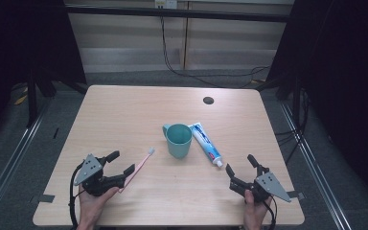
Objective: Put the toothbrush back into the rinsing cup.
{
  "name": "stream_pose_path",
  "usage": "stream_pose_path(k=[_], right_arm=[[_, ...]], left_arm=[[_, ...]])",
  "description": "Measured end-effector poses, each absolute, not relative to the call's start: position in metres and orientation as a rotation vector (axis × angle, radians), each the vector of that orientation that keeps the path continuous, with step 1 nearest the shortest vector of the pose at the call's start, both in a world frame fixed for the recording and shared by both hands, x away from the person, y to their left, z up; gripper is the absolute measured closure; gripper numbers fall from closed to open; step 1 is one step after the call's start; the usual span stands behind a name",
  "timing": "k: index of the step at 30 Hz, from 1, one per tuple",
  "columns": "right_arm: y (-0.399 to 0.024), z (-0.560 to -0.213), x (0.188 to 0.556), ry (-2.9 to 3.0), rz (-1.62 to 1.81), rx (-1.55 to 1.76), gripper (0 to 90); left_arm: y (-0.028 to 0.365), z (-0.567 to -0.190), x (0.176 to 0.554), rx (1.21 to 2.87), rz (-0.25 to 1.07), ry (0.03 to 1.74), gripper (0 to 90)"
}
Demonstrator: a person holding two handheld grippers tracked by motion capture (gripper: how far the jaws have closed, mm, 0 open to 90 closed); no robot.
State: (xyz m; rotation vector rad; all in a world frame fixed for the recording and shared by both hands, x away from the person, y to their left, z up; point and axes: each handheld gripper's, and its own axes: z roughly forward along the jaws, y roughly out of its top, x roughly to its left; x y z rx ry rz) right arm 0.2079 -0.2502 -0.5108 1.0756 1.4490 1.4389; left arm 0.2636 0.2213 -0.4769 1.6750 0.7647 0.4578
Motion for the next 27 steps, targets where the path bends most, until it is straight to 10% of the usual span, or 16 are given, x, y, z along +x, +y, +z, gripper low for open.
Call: stream_pose_path(k=[27], right_arm=[[-0.250, -0.511, 0.207, 1.441, 1.437, 1.081, 13.3]], left_arm=[[0.208, -0.439, 0.293, 1.951, 0.301, 0.845, 34.9]])
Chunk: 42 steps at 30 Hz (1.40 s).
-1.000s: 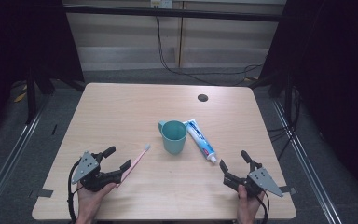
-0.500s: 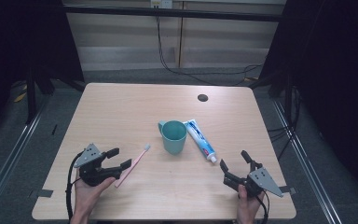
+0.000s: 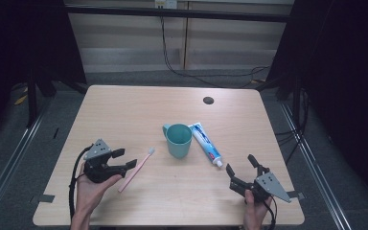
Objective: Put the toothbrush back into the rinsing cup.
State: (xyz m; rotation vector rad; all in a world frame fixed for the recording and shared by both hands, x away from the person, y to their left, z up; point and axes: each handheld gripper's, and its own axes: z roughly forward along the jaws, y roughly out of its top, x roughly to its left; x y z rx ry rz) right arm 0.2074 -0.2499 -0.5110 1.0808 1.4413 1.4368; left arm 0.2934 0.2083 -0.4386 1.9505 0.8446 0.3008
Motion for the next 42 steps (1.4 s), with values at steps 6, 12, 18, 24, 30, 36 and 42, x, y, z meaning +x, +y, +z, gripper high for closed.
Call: stream_pose_path(k=[6, 12, 18, 24, 30, 36, 42], right_arm=[[-0.250, -0.511, 0.207, 1.440, 1.436, 1.082, 13.3], [-0.250, -0.511, 0.207, 1.440, 1.434, 1.081, 13.3], [-0.250, -0.511, 0.208, 1.442, 1.430, 1.084, 13.3], [-0.250, -0.511, 0.208, 1.442, 1.426, 1.085, 13.3], [-0.249, -0.511, 0.208, 1.445, 1.424, 1.083, 13.4], [-0.249, -0.511, 0.208, 1.443, 1.426, 1.085, 13.4], [-0.249, -0.511, 0.208, 1.443, 1.419, 1.088, 13.4]], left_arm=[[0.202, -0.427, 0.302, 2.045, 0.226, 0.842, 40.7], [0.199, -0.421, 0.311, 2.107, 0.140, 0.847, 47.8], [0.194, -0.419, 0.317, 2.127, 0.113, 0.860, 57.1], [0.191, -0.422, 0.328, 2.189, 0.032, 0.927, 59.0], [0.190, -0.423, 0.337, 2.246, 0.009, 0.953, 58.1], [0.186, -0.426, 0.346, 2.347, -0.012, 0.975, 54.1], [0.183, -0.426, 0.355, 2.355, -0.064, 1.007, 49.4]])
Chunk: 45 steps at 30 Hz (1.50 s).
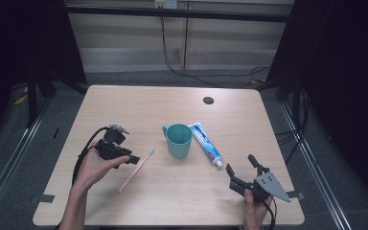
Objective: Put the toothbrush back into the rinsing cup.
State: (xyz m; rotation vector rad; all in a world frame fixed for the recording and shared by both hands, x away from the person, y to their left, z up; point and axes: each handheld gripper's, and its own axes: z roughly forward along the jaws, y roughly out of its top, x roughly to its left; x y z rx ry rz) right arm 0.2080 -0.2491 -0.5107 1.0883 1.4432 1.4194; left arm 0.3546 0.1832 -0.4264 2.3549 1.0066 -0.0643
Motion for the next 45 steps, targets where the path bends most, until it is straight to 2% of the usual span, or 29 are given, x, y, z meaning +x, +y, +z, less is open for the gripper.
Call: stream_pose_path(k=[13, 19, 26, 45], right_arm=[[-0.249, -0.511, 0.208, 1.436, 1.415, 1.094, 13.4], [-0.249, -0.511, 0.208, 1.436, 1.413, 1.092, 13.4], [-0.249, -0.511, 0.208, 1.435, 1.414, 1.092, 13.4], [-0.249, -0.511, 0.208, 1.438, 1.416, 1.089, 13.5]], left_arm=[[0.169, -0.441, 0.361, 2.473, -0.074, 1.051, 47.9], [0.164, -0.447, 0.363, 2.532, -0.086, 1.035, 43.7], [0.165, -0.453, 0.365, 2.540, -0.125, 1.037, 44.0], [0.152, -0.468, 0.371, 2.647, -0.132, 1.031, 55.7]])
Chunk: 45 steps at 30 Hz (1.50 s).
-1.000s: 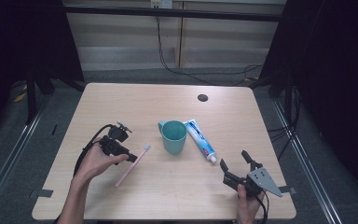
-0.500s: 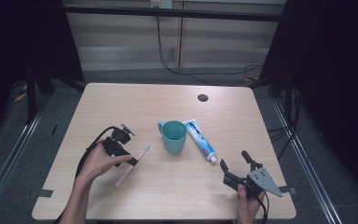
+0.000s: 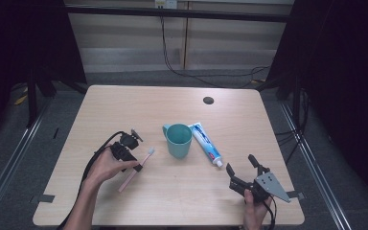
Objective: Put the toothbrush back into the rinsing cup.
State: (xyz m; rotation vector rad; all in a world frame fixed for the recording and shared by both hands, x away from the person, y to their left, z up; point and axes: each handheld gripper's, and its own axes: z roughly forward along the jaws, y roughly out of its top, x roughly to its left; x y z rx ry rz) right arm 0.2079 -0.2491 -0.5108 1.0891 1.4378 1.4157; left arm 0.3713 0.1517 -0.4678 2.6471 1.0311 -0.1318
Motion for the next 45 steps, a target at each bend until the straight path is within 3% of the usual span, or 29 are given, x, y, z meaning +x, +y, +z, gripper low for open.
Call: stream_pose_path(k=[9, 14, 21, 24, 45], right_arm=[[-0.249, -0.511, 0.208, 1.436, 1.419, 1.092, 13.5], [-0.249, -0.511, 0.208, 1.437, 1.419, 1.089, 13.5], [-0.249, -0.511, 0.208, 1.436, 1.421, 1.088, 13.5], [-0.249, -0.511, 0.208, 1.438, 1.420, 1.088, 13.5], [-0.249, -0.511, 0.208, 1.439, 1.424, 1.088, 13.5]], left_arm=[[0.139, -0.467, 0.364, 2.720, -0.046, 0.979, 66.7], [0.131, -0.466, 0.358, 2.785, 0.039, 0.944, 68.0], [0.127, -0.466, 0.357, 2.787, 0.033, 0.933, 71.1], [0.130, -0.466, 0.361, 2.781, 0.020, 0.949, 77.8], [0.137, -0.466, 0.366, 2.741, -0.033, 0.964, 78.7]])
